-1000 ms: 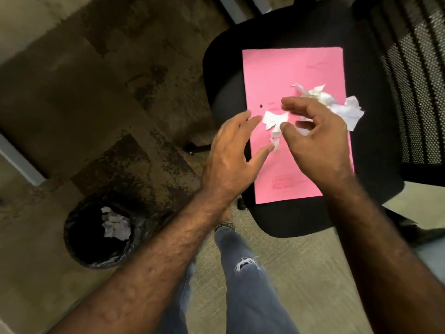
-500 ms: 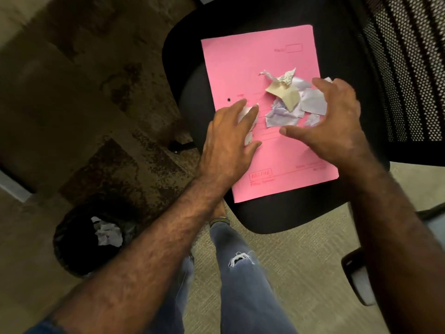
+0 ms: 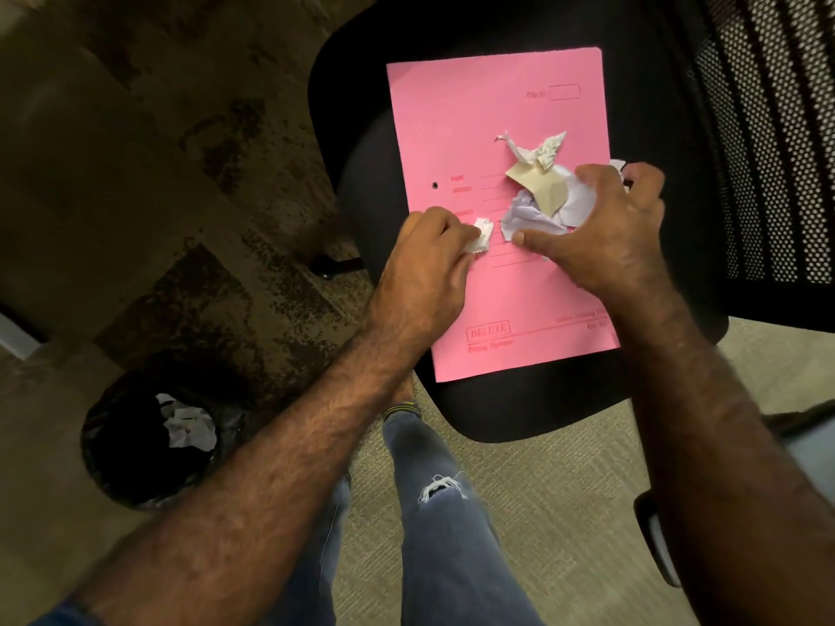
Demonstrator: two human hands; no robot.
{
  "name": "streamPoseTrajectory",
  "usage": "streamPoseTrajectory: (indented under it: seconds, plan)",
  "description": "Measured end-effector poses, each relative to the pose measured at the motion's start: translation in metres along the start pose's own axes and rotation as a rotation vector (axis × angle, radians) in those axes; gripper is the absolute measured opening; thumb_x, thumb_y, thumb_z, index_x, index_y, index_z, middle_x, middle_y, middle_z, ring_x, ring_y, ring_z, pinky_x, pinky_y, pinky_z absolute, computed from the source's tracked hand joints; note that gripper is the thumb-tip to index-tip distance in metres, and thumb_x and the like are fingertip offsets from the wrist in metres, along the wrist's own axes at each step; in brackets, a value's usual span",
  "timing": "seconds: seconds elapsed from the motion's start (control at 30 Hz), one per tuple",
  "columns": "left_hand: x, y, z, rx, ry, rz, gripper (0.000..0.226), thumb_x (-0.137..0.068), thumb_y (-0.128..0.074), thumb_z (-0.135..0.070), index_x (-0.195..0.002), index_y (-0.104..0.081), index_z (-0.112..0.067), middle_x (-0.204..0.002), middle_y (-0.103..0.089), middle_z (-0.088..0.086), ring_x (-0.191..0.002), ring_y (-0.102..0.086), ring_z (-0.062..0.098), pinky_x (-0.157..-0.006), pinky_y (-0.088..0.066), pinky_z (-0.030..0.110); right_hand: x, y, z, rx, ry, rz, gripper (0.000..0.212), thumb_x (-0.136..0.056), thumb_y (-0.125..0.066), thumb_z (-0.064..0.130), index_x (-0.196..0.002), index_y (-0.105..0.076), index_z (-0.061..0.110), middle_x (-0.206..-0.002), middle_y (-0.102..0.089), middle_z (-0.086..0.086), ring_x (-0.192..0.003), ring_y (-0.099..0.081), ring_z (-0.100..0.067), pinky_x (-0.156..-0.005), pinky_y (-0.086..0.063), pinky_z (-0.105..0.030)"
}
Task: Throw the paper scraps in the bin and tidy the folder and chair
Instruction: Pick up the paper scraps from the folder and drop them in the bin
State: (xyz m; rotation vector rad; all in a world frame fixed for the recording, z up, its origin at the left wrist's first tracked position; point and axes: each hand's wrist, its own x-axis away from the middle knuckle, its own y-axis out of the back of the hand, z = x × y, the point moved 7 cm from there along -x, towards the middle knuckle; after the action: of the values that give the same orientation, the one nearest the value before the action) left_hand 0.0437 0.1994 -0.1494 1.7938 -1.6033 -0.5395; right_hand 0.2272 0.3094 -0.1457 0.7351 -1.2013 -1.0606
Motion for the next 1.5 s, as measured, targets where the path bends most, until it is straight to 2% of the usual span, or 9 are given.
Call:
streamPoseTrajectory:
  seconds: [0.17, 0.33, 0.47, 0.57, 0.67, 0.87, 1.03, 1.2, 1.5]
  plan:
    - [0.005, 0.004, 0.006, 0.038, -0.005, 0.004, 0.019, -0.099, -0.069, -0.008, -0.115, -0.075, -0.002, -0.107, -0.067, 0.012, -0.106, -0.060, 0.028, -0.090, -0.042, 0.023, 0.009, -0.002, 0.003, -0.058, 0.002, -0.056, 0.081, -0.072, -0.088, 0.066, -0.135, -0.057, 0.027, -0.147, -0.037, -0.007, -0.131, -0.046, -0.025, -0.096, -0.053, -0.038]
    - [0.015, 0.012, 0.012, 0.057, -0.029, -0.023, 0.015, -0.096, -0.073, -0.006, -0.110, -0.077, -0.001, -0.102, -0.069, 0.013, -0.099, -0.061, 0.030, -0.085, -0.046, 0.026, 0.022, -0.005, 0.011, -0.118, 0.031, -0.113, 0.055, -0.087, -0.083, 0.052, -0.129, -0.062, 0.023, -0.136, -0.047, -0.007, -0.105, -0.054, -0.016, -0.080, -0.053, -0.030]
    - [0.024, 0.019, 0.020, 0.073, -0.039, -0.067, 0.013, -0.094, -0.072, -0.002, -0.106, -0.077, 0.000, -0.100, -0.070, 0.014, -0.096, -0.062, 0.031, -0.084, -0.049, 0.031, 0.029, -0.006, 0.018, -0.109, 0.038, -0.181, 0.031, -0.094, -0.080, 0.036, -0.121, -0.070, 0.024, -0.129, -0.060, -0.005, -0.100, -0.057, -0.013, -0.076, -0.053, -0.027]
    - [0.031, 0.024, 0.028, 0.074, -0.037, -0.096, 0.012, -0.094, -0.074, -0.004, -0.105, -0.077, -0.001, -0.100, -0.070, 0.012, -0.096, -0.063, 0.030, -0.084, -0.047, 0.028, 0.036, -0.006, 0.023, -0.150, 0.051, -0.202, 0.017, -0.094, -0.080, 0.030, -0.109, -0.076, 0.024, -0.114, -0.066, 0.002, -0.097, -0.063, -0.013, -0.074, -0.059, -0.030]
    - [0.039, 0.030, 0.034, 0.073, -0.040, -0.118, 0.011, -0.095, -0.073, -0.006, -0.105, -0.077, -0.003, -0.100, -0.070, 0.010, -0.096, -0.062, 0.025, -0.084, -0.047, 0.025, 0.044, -0.008, 0.029, -0.200, 0.034, -0.172, 0.015, -0.093, -0.081, 0.031, -0.106, -0.078, 0.023, -0.102, -0.069, 0.008, -0.092, -0.070, -0.016, -0.078, -0.066, -0.040]
    - [0.055, 0.046, 0.046, 0.084, -0.033, -0.174, 0.009, -0.094, -0.072, -0.002, -0.101, -0.077, -0.003, -0.096, -0.069, 0.011, -0.093, -0.061, 0.026, -0.084, -0.043, 0.021, 0.066, -0.008, 0.043, -0.299, 0.003, -0.165, 0.015, -0.094, -0.079, 0.033, -0.106, -0.079, 0.023, -0.088, -0.071, 0.013, -0.081, -0.074, -0.011, -0.075, -0.067, -0.038]
    - [0.070, 0.063, 0.059, 0.087, -0.014, -0.202, 0.010, -0.093, -0.073, -0.001, -0.101, -0.077, -0.003, -0.096, -0.069, 0.012, -0.094, -0.062, 0.027, -0.087, -0.046, 0.024, 0.085, -0.003, 0.061, -0.317, 0.019, -0.196, 0.018, -0.093, -0.078, 0.033, -0.107, -0.080, 0.021, -0.093, -0.077, 0.005, -0.083, -0.076, -0.017, -0.080, -0.067, -0.043]
    - [0.087, 0.080, 0.079, 0.090, 0.032, -0.222, 0.013, -0.092, -0.073, -0.002, -0.104, -0.077, -0.005, -0.100, -0.069, 0.009, -0.099, -0.062, 0.025, -0.090, -0.045, 0.020, 0.103, 0.004, 0.085, -0.333, 0.036, -0.221, 0.019, -0.092, -0.077, 0.034, -0.108, -0.080, 0.024, -0.095, -0.077, 0.007, -0.087, -0.076, -0.013, -0.084, -0.067, -0.044]
    - [0.123, 0.112, 0.125, 0.124, 0.145, -0.315, 0.013, -0.091, -0.074, -0.004, -0.104, -0.078, -0.007, -0.102, -0.070, 0.006, -0.100, -0.063, 0.022, -0.086, -0.048, 0.021, 0.136, 0.000, 0.152, -0.379, 0.121, -0.168, 0.015, -0.085, -0.072, 0.037, -0.094, -0.081, 0.028, -0.085, -0.079, 0.008, -0.081, -0.079, -0.015, -0.080, -0.066, -0.046]
